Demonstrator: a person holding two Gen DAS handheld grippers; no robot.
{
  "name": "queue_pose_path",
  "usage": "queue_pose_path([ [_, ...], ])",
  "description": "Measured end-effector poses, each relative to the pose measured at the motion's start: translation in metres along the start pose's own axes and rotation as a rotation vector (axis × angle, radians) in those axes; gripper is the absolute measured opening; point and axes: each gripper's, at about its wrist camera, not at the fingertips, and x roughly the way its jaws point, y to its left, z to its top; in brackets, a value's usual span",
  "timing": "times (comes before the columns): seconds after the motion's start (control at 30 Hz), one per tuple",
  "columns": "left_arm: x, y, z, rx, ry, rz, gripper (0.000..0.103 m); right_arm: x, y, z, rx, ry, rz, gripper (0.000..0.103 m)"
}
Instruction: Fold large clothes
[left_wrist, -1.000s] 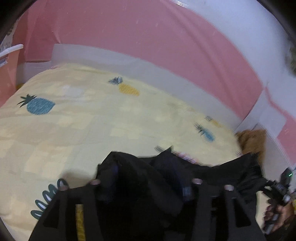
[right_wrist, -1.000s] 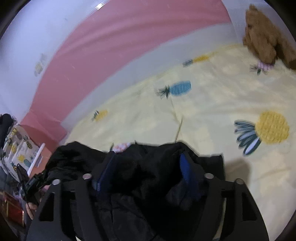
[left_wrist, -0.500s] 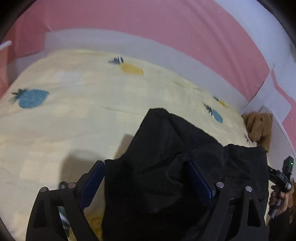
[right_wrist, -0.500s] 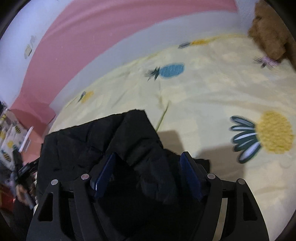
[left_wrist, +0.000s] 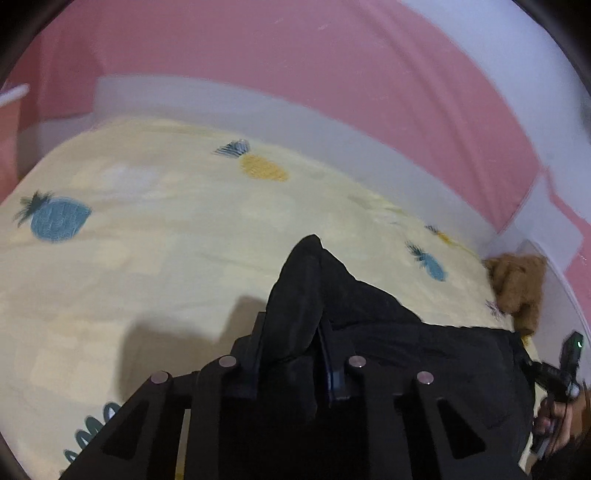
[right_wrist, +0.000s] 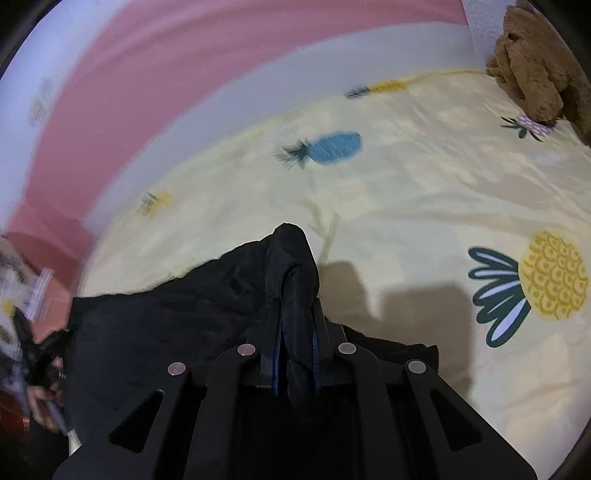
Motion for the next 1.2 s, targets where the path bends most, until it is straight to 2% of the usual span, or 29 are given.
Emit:
queue_pose_path([
  [0.07,0.027,0.002,-0.011,0.009,0.035,0.083,0.024,0.021,-0.001,-0.007,0.004,0.033,-0.034,0.013],
  [0.1,0.035,0.005,-0.016,-0.005,0.042,0.093,0.025,0.029,0.001,-0.011,-0.011,0.036,-0.059,0.013],
  [0.2,0.041,0.009,-0.024,-0.010,0.018,0.104,0.025,0.045,0.003,-0.017,-0.055,0.045,-0.105,0.013],
  [0.53,0.043,0.003,-0.035,0.035,-0.022,0.151,0.026,0.051,0.000,-0.025,-0.063,0.039,-0.122,0.015],
  [0.93,0.052,-0.011,-0.037,0.111,-0.020,0.252,0.028,0.056,0.003,-0.027,-0.091,0.034,-0.157,0.016],
  [1.2,0.055,-0.012,-0.036,0.129,-0.013,0.274,0.029,0.058,0.006,-0.028,-0.104,0.037,-0.179,0.016],
])
